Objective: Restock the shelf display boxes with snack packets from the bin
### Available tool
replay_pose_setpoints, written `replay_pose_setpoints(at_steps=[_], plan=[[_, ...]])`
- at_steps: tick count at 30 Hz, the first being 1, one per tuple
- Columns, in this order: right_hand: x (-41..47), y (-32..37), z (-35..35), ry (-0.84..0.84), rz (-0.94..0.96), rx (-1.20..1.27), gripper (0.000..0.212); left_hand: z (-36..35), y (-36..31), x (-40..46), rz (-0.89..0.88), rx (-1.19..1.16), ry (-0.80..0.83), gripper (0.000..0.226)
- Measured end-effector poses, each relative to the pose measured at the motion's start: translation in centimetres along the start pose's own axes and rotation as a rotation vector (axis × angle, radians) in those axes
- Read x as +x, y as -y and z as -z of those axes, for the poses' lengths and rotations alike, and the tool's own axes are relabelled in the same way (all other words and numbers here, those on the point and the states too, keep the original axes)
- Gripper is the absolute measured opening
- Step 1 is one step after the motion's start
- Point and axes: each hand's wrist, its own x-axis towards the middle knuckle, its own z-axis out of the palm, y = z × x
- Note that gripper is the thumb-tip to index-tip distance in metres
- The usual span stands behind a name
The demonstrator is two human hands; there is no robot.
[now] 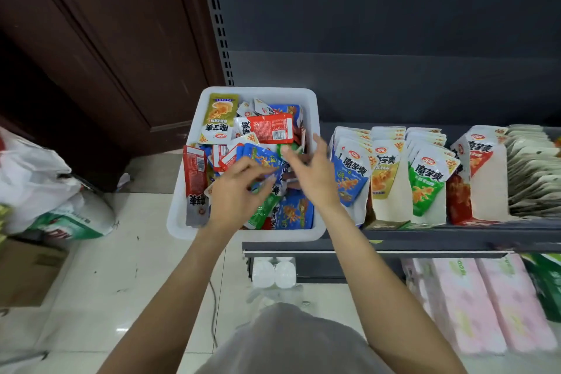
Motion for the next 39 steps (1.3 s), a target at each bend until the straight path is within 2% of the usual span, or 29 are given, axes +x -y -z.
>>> replay_pose_setpoints(at_steps=[2,3,5,8,10,13,16,19,22,24,26,29,31,34,39], plan=[[-0.2,0.0,1.5,-0.049,-0.119,0.166,0.061,0.1,-0.5,-0.3,-0.310,0.053,0.023,0.022],[-0.4,-0.1,2.3,-0.052,-0.146,0.248,0.055,0.0,-0.7,-0.3,-0.389,0.065,0.070,0.031],[-0.9,-0.2,4.1,-0.045,-0.127,0.398,0.044,-0.3,-1.1,-0.5,-0.416,0.083,0.201,0.044],[-1.6,0.0,6.6,-0.107,0.019,0.342,0.033,-1.0,-1.9,-0.9,-0.345,0.012,0.409,0.054],[-2.3,0.3,8.3,-0.140,0.142,0.274,0.035,-1.6,-3.0,-0.6,-0.295,-0.085,0.462,0.054],[-3.5,0.9,11.2,-0.234,0.275,0.146,0.036,-3.1,-5.2,0.3,-0.190,-0.150,0.389,0.044],[-3.8,0.3,13.2,-0.338,0.332,0.003,0.030,-5.0,-6.9,2.0,0.051,-0.229,0.330,0.042],[-3.3,-1.0,13.1,-0.368,0.335,-0.149,0.021,-6.9,-7.6,3.5,0.248,-0.361,0.357,0.042],[-2.5,-2.6,11.6,-0.299,0.349,-0.256,0.021,-8.5,-7.4,4.4,0.274,-0.363,0.384,0.038],[-1.8,-3.5,11.0,-0.237,0.368,-0.333,0.021,-9.2,-7.1,4.7,0.266,-0.287,0.352,0.026],[-1.1,-4.4,11.0,-0.276,0.397,-0.498,0.021,-9.9,-6.4,4.8,0.191,-0.143,0.313,0.014],[-0.5,-5.5,11.2,-0.359,0.440,-0.725,0.019,-10.7,-5.5,4.8,0.088,0.052,0.361,0.017],[-0.4,-5.9,11.3,-0.379,0.413,-0.751,0.022,-10.9,-5.2,5.0,0.080,0.123,0.372,0.019],[-0.5,-6.0,11.7,-0.406,0.393,-0.722,0.024,-10.5,-5.2,5.2,0.145,0.108,0.314,0.024],[-2.3,-4.9,11.1,-0.418,0.528,-0.632,0.020,-7.9,-4.5,4.5,0.210,-0.004,0.210,0.026]])
